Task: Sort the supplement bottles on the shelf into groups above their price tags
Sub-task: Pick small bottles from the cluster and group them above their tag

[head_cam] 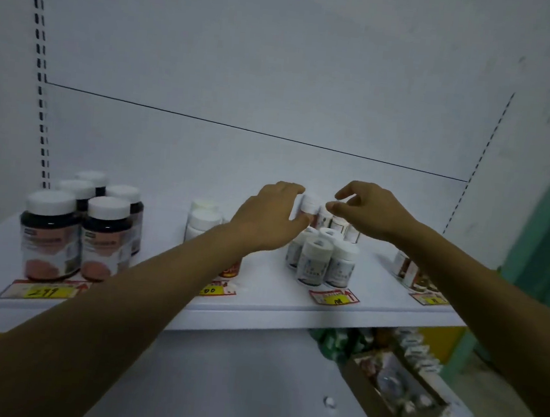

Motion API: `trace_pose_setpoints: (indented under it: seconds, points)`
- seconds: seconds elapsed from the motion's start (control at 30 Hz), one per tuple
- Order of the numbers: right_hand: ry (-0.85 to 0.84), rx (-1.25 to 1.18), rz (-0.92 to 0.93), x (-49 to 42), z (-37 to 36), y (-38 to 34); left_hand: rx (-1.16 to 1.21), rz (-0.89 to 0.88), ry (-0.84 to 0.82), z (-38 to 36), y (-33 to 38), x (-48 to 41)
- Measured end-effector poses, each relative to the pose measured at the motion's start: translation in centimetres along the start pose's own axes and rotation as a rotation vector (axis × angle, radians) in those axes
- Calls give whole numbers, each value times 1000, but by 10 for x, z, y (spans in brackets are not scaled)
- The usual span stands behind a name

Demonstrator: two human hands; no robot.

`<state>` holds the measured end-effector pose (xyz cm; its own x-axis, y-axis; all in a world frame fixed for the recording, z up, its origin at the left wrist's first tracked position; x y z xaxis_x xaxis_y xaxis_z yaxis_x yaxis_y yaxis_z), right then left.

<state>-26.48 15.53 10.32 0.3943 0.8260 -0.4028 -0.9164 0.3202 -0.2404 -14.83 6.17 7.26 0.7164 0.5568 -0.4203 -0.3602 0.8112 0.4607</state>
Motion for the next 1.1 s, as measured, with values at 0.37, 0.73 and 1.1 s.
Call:
trace_pose_setpoints:
  seconds: [0.37,0.73,1.1]
  points:
    - [-193,177,-32,-66,-10,99,-182,-14,-249,-69,29,-101]
    - [-340,348,49,-131,-55,180,-183,11,-303,-117,33,-143]
    - [-535,416,342,-183,-115,212,-168,180,-214,-128,46,-144]
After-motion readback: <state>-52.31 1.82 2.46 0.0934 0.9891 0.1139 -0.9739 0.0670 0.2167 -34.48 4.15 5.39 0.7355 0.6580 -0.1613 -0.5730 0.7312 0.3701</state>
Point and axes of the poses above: each hand's wrist, its own x-axis away from the middle knuckle, its own z-axis out of the back of the hand, y = z × x, the point moved 7 cm from there along -x, towards the middle knuckle, and after that the axes turned 11 degrees about z, right-handed, at the moved point
